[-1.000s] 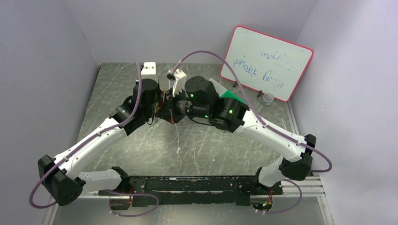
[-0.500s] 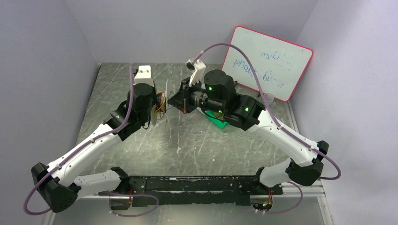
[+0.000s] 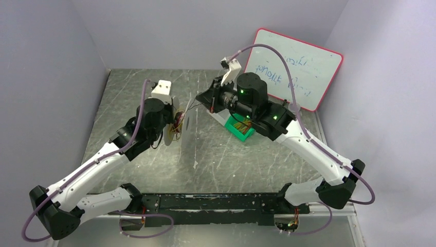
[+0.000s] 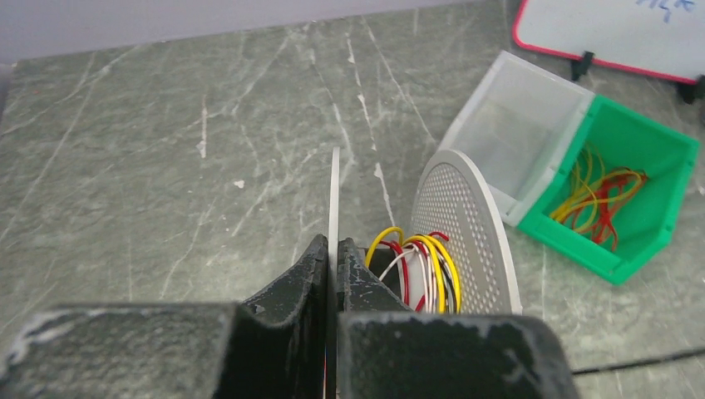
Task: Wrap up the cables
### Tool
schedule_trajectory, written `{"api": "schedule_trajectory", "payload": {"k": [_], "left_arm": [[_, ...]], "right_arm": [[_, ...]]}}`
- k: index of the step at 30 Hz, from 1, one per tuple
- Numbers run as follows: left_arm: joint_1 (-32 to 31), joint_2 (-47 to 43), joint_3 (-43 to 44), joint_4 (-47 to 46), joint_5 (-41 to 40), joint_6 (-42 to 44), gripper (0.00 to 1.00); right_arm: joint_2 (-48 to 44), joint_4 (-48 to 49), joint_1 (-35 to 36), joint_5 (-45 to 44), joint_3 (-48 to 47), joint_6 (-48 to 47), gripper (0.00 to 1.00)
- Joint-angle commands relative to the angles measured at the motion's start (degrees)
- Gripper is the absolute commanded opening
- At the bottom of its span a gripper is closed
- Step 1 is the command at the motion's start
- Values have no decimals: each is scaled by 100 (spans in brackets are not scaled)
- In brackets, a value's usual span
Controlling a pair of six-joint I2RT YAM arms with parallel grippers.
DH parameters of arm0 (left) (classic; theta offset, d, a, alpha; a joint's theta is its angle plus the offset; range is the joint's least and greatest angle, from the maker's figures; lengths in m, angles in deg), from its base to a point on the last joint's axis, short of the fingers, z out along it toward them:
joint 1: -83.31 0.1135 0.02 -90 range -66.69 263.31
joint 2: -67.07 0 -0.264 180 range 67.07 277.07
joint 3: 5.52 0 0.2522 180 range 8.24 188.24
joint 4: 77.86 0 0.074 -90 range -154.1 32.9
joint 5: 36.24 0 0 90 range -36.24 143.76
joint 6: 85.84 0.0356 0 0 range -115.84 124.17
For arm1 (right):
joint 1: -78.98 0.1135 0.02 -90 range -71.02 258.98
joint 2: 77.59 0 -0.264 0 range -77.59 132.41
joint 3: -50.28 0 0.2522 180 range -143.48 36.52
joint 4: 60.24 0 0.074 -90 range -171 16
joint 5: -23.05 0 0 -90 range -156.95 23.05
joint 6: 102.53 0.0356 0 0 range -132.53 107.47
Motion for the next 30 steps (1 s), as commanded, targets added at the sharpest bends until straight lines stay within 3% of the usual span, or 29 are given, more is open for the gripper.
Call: {"api": "schedule_trajectory", "payload": {"k": [1, 16, 30], "left_arm": [[-64, -284, -89, -209, 690, 229, 7], [-79, -644, -227, 443, 2069, 499, 7], [-79, -1212, 504, 1463, 3656, 777, 7]], "right_arm": [[58, 163, -301, 143, -195, -330, 0], [408, 260, -1517, 1222, -59, -515, 0], [52, 1475, -2230, 2784, 1866, -240, 0]]}}
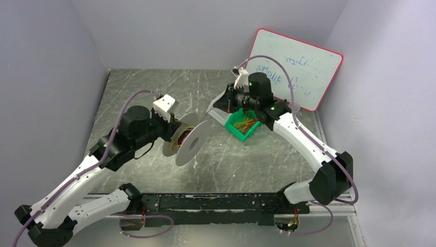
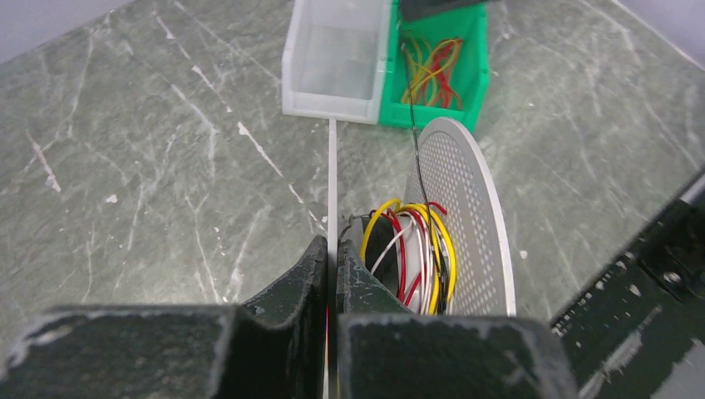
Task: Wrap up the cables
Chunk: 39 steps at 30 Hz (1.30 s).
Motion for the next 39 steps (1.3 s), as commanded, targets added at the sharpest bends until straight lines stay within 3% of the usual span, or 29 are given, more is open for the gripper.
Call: {"api": "schedule_trajectory", "payload": {"k": [1, 7, 17, 23, 27, 34, 39], "left_arm": [[-33, -362, 569, 428, 961, 94, 7], [-30, -748, 914, 679, 1057, -51, 7], [-35, -581, 1883, 723, 1183, -356, 7], [-30, -357, 1956, 339, 950, -858, 7], [-30, -117, 1964, 245, 393, -1250, 7], [-24, 161, 2111, 297, -553, -1746, 7], [-27, 362, 2287, 361, -880, -1902, 7]], "right_arm": [[-420, 902, -144, 410, 651, 123, 0], [-970, 1731, -145, 887, 2051, 273, 0], [-1688, 2928, -75, 1384, 3617, 209, 0], [-1963, 4144, 535, 1244, 4611, -182, 0], [-1887, 4402, 1314, 844, 4746, -853, 0], [-1623, 4729, 2011, 537, 4869, -1315, 0], [-1538, 4888, 2279, 396, 5001, -1315, 9]]}}
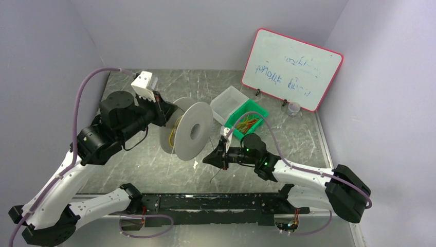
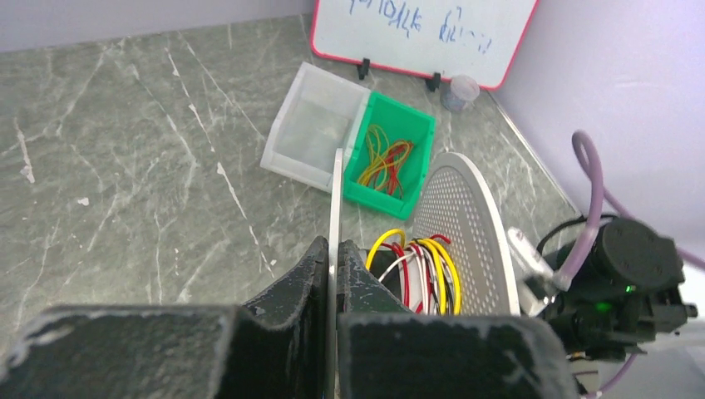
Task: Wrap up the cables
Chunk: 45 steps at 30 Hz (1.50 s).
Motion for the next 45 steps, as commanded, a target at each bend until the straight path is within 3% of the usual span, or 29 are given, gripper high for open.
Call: {"api": "schedule_trajectory", "payload": {"k": [1, 12, 14, 17, 31, 45], "left_arm": [[-17, 79, 428, -502, -648, -355, 7], [-11, 266, 559, -431, -936, -432, 7], [-12, 308, 583, -423, -939, -445, 7], [2, 395, 663, -355, -1046, -489, 7], [37, 1322, 878, -255, -2176, -663, 7], [31, 1724, 114, -945, -3182, -271, 7]], "right_arm": [[77, 426, 222, -228, 186, -179, 10], [-28, 442, 538, -563, 309, -57, 19], [-52, 374, 611, -619, 310, -42, 15], [-105, 285, 724, -690, 297, -33, 0], [32, -829, 1879, -1725, -547, -311, 0], [609, -1586, 2856, -2724, -1834, -284, 0]]}}
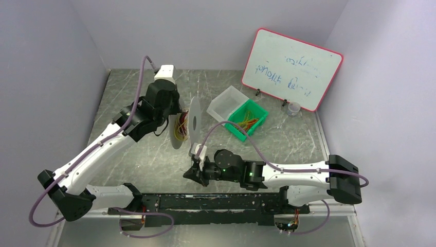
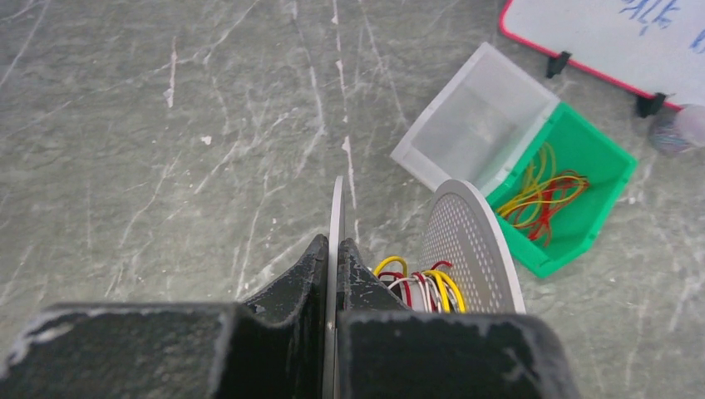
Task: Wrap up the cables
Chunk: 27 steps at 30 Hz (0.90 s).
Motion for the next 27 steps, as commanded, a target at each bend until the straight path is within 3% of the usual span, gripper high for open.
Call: {"api": "schedule_trajectory", "payload": {"k": [1, 11, 22, 27], "left_arm": [[50, 22, -247, -1023, -912, 187, 7], [53, 174, -649, -1272, -1159, 320, 7], [49, -36, -939, -1397, -918, 538, 7], [46, -206, -861, -1429, -973, 674, 7]], "right_arm": [[60, -251, 328, -125, -522, -8, 0], [242, -821, 763, -534, -1519, -239, 0], [-42, -1694, 790, -2098, -2197, -276, 0], [-591, -2004, 783, -3289, -2049, -47, 17]]}}
